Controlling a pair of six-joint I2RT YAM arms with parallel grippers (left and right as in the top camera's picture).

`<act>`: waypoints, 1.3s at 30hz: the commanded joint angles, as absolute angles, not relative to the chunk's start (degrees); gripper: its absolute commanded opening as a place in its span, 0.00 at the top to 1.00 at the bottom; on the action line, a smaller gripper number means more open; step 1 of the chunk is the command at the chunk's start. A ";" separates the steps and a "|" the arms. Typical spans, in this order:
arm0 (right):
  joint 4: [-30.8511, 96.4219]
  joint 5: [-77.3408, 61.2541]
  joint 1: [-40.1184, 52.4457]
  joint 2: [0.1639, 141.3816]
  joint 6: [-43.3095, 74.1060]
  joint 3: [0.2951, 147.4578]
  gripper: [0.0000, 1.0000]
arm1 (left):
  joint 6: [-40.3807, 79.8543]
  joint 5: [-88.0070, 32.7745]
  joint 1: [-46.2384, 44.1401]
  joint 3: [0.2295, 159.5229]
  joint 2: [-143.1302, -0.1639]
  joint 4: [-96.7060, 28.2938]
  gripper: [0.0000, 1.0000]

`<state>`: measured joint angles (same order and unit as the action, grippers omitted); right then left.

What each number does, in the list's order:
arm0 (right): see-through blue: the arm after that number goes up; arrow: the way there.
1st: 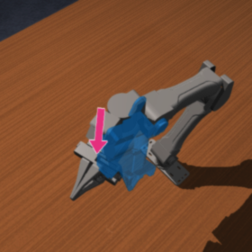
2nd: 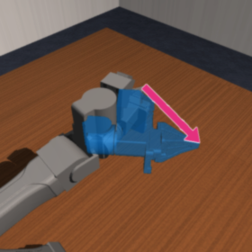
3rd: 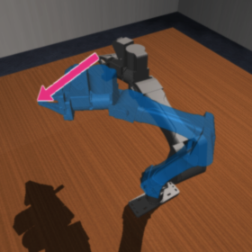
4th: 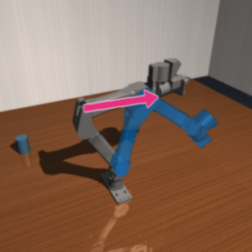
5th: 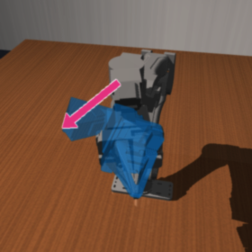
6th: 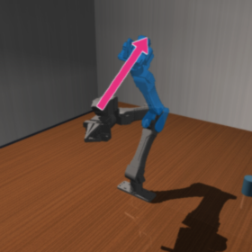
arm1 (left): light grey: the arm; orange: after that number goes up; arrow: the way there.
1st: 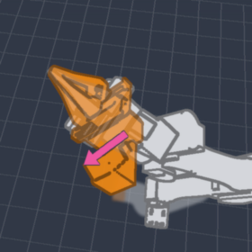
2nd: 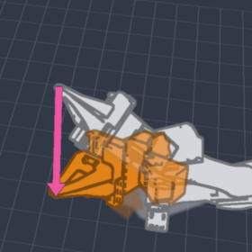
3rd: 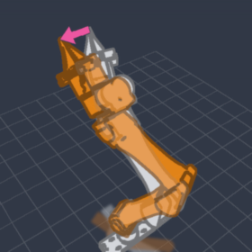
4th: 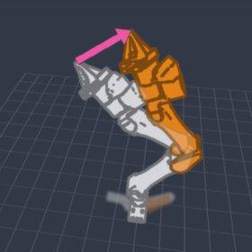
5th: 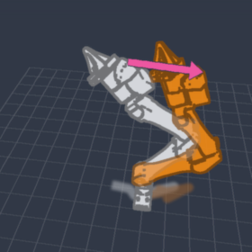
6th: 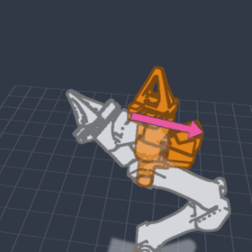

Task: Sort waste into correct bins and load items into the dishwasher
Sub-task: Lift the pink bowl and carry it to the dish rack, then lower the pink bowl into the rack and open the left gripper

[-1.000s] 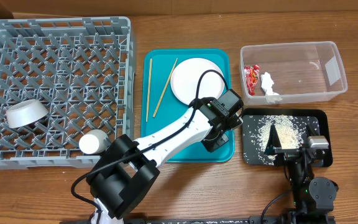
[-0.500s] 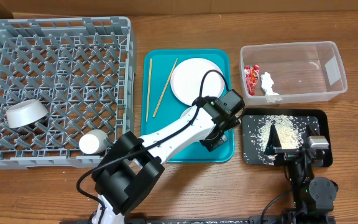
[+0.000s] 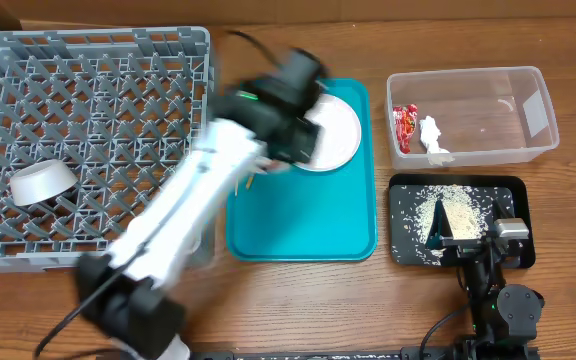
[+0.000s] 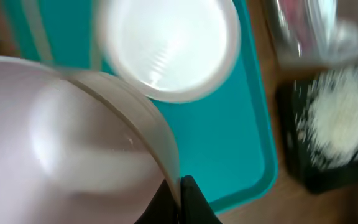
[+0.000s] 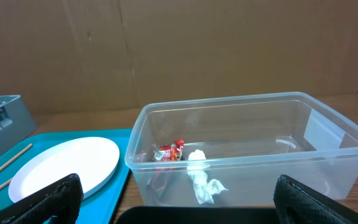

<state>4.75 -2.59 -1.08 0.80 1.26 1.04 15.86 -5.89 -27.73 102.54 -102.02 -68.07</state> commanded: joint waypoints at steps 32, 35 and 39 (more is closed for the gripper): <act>4.51 -2.63 -1.26 0.16 1.04 0.45 0.00 | 10.92 -89.23 45.06 91.55 -116.95 -28.84 0.96; 4.51 -2.61 -1.26 0.16 1.04 0.45 0.00 | 7.92 -89.56 47.24 91.55 -118.45 -27.83 0.96; 4.51 -2.63 -1.26 0.16 1.04 0.45 0.00 | 5.50 -89.67 48.47 91.55 -119.81 -26.94 0.96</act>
<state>4.75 -2.61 -1.08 0.80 1.28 1.04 9.72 -87.22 47.42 91.74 -118.02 -27.81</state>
